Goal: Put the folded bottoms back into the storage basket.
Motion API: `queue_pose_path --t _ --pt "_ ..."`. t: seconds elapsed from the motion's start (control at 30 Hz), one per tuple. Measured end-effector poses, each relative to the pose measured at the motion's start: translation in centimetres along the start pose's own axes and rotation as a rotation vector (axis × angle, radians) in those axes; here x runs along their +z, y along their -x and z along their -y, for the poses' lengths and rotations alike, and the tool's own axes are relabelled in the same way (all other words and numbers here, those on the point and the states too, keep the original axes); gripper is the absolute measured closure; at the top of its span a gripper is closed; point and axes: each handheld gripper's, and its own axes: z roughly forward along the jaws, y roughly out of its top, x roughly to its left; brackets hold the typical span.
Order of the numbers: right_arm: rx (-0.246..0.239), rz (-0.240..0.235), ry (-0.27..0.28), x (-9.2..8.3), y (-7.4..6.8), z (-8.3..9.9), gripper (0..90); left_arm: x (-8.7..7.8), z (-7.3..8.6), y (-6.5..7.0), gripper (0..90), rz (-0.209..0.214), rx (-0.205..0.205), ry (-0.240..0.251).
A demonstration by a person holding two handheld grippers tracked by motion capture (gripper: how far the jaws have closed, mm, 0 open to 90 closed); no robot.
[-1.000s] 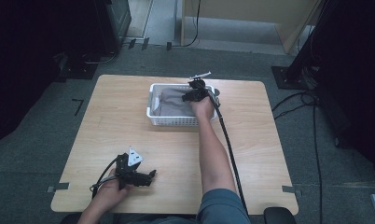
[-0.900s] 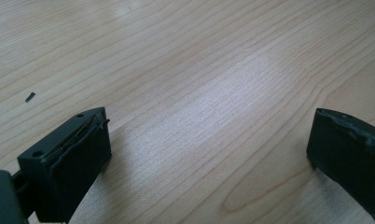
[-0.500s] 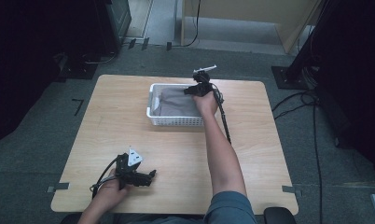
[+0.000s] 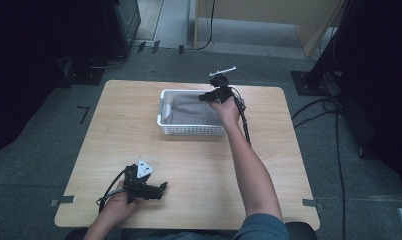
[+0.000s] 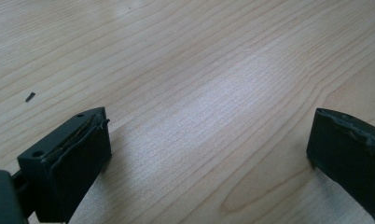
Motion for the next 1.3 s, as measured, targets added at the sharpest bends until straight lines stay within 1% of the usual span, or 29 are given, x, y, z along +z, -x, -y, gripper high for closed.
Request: queue_pose_path --t 0.07,0.17,0.27,0.37,0.43,0.53,0.57,0.67,0.8,0.83,0.97,1.0,1.13,1.23,1.3 --pt "-0.021 -0.001 0.002 -0.6 -0.1 0.3 43.7 0.0 0.0 0.0 0.0 0.001 0.0 0.0" --pt "-0.037 -0.007 0.016 -1.7 -0.2 0.8 42.2 0.0 0.0 0.0 0.0 0.0 0.001 -0.001" --pt "-0.061 -0.023 0.018 -2.5 -0.1 1.6 40.9 0.0 0.0 0.0 0.0 0.0 0.002 -0.001" --pt "-0.057 -0.033 0.018 -3.1 0.0 2.4 40.9 0.0 0.0 0.0 0.0 0.0 0.002 -0.001" --pt "-0.073 -0.032 0.02 -3.5 0.0 2.9 41.0 0.0 0.0 0.0 0.0 0.0 0.002 -0.002" --pt "-0.082 -0.043 0.023 -4.3 -0.2 3.7 40.9 0.0 0.0 0.0 0.0 0.0 0.002 -0.002" --pt "-0.085 -0.053 0.034 -4.6 -0.2 4.1 40.7 0.0 0.0 0.0 0.0 0.0 0.002 -0.002" --pt "-0.083 -0.068 0.039 -5.3 -0.1 5.2 40.4 0.0 0.0 0.0 0.0 0.001 0.003 -0.004" --pt "-0.095 -0.064 0.03 -6.0 0.2 6.6 40.7 0.0 0.0 0.0 0.0 0.0 0.001 -0.002" --pt "-0.095 -0.069 0.038 -6.3 0.3 7.1 40.6 0.0 0.0 0.0 0.0 0.001 0.001 -0.002" --pt "-0.106 -0.069 0.045 -7.0 0.4 8.6 40.5 0.0 0.0 0.0 0.0 0.001 -0.001 0.0" --pt "-0.1 -0.071 0.045 -7.3 0.5 9.1 40.4 0.0 0.0 0.0 0.0 0.001 -0.002 0.001" --pt "-0.117 -0.07 0.057 -8.3 0.6 10.6 40.1 0.0 0.0 0.0 0.0 0.001 -0.002 0.0" --pt "-0.117 -0.078 0.065 -9.0 0.7 11.6 40.0 0.0 0.0 0.0 0.0 0.001 -0.002 0.0" --pt "-0.124 -0.072 0.065 -9.4 0.7 12.4 39.6 0.0 0.0 0.0 0.0 0.001 -0.002 0.0"
